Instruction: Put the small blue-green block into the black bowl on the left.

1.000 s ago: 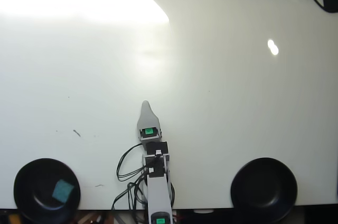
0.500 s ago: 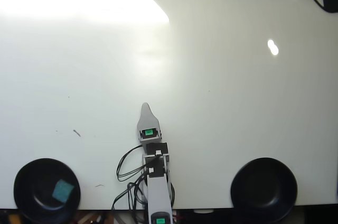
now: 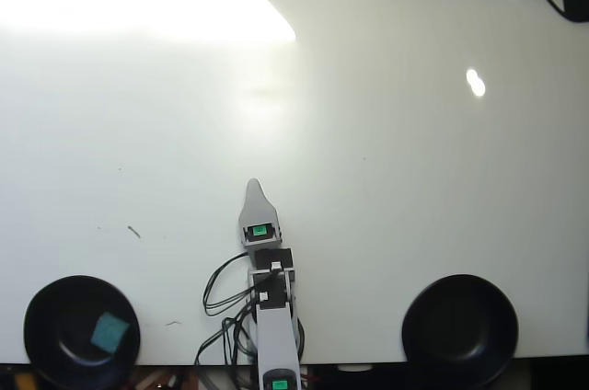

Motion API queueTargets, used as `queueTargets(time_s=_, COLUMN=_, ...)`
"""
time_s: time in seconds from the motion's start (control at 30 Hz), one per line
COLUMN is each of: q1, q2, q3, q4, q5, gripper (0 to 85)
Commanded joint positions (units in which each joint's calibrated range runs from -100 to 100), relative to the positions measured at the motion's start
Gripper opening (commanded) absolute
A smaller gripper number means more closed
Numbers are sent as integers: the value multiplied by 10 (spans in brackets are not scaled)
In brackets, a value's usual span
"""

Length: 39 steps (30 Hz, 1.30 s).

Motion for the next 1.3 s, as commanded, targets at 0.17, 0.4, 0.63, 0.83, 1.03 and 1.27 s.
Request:
queueTargets(time_s=0.17, q1=0, q2=-7, q3=-20, q4=0, q5=1, gripper=491)
queueTargets(time_s=0.4, q1=-20, q2=-8, q3=-20, q4=-31, q5=16, gripper=493)
queueTargets(time_s=0.63, q1=-34, q2=-7, q3=-20, q4=-36, q5=18, gripper=491)
queueTargets(time_s=0.83, q1=-33, q2=-5, q3=-20, q4=-36, q5=18, gripper=491)
queueTargets(time_s=1.03, q1=-33, q2=-5, q3=-20, q4=-36, q5=18, gripper=491)
queueTargets(time_s=1.27, q1=-33, q2=-5, q3=-20, q4=-36, q5=18, gripper=491)
